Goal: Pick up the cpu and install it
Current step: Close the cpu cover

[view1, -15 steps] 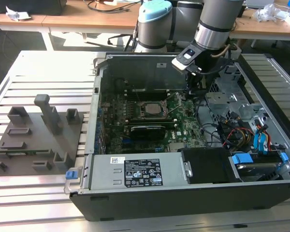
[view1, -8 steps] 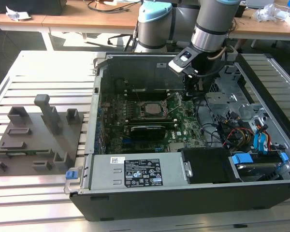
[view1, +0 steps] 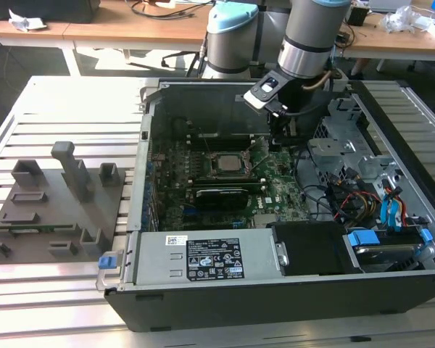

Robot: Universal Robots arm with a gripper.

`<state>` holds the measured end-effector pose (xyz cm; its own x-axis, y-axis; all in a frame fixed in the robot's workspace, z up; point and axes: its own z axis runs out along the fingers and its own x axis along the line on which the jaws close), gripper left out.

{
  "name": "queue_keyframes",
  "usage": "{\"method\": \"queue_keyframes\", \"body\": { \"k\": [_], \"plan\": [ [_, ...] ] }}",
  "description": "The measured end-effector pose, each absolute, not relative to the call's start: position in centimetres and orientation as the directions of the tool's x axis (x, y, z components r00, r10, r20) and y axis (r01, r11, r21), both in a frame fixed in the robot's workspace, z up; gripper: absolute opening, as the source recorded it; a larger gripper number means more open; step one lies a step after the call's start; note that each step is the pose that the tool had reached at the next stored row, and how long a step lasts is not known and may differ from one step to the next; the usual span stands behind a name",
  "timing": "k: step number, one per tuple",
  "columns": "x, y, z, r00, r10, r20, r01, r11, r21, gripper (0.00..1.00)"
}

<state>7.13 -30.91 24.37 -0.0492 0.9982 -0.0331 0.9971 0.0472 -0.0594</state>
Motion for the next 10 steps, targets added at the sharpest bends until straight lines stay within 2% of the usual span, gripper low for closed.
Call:
{"method": "queue_keyframes", "body": {
  "k": [10],
  "plan": [
    [5.6,-30.9,24.3,-0.049,0.998,-0.033,0.997,0.047,-0.059,0.11]
  ]
}}
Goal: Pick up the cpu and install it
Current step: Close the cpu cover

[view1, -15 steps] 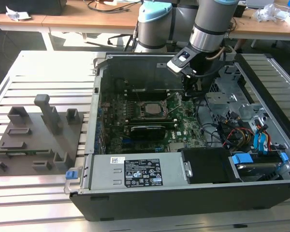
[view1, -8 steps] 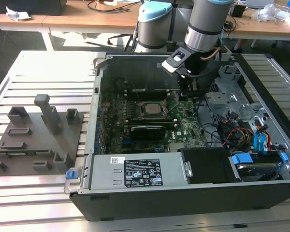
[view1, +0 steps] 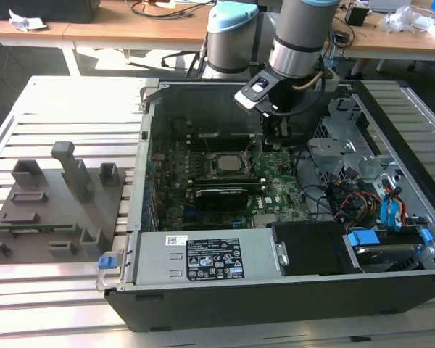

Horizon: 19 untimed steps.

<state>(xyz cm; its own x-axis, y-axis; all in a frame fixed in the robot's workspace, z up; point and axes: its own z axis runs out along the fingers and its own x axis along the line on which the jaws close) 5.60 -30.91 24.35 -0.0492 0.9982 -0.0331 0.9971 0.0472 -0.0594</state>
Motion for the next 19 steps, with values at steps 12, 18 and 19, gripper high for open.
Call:
{"method": "queue_keyframes", "body": {
  "k": [12,18,19],
  "plan": [
    [5.1,-30.9,24.3,-0.049,0.998,-0.033,0.997,0.047,-0.059,0.11],
    [4.6,-30.9,24.3,-0.049,0.998,-0.033,0.997,0.047,-0.059,0.11],
    [4.5,-30.9,24.3,-0.049,0.998,-0.033,0.997,0.047,-0.059,0.11]
  ]
}}
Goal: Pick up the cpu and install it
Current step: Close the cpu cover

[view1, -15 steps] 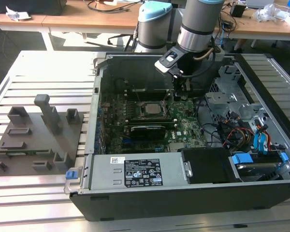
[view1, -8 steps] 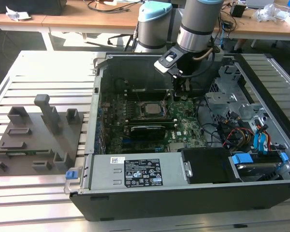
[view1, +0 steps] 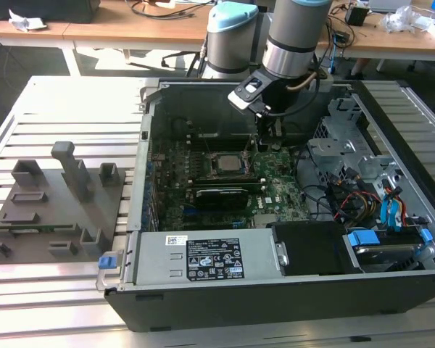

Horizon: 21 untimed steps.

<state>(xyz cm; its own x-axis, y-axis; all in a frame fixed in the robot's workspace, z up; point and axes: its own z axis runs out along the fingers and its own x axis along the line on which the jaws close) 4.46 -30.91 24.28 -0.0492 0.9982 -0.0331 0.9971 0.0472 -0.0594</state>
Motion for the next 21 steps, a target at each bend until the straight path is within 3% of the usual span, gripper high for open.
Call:
{"method": "queue_keyframes", "body": {
  "k": [21],
  "plan": [
    [2.1,-30.9,23.9,-0.049,0.998,-0.033,0.997,0.047,-0.059,0.11]
  ]
}}
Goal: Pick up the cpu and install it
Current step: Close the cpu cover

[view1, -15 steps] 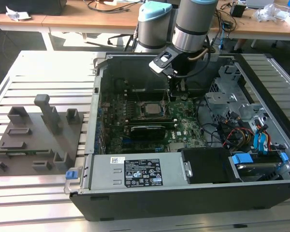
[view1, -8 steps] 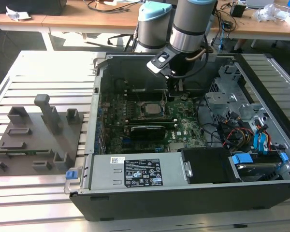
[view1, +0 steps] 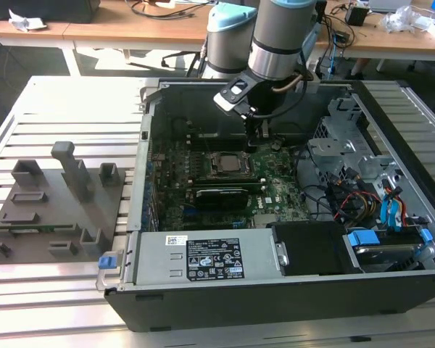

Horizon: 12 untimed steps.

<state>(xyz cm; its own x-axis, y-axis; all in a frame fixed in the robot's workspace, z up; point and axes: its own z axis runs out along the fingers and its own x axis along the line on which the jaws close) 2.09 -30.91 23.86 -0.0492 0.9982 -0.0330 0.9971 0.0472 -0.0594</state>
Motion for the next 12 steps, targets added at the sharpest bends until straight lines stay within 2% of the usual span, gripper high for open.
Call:
{"method": "queue_keyframes", "body": {
  "k": [12],
  "plan": [
    [-2.8,-30.9,21.7,-0.05,0.998,-0.033,0.997,0.048,-0.059,0.11]
  ]
}}
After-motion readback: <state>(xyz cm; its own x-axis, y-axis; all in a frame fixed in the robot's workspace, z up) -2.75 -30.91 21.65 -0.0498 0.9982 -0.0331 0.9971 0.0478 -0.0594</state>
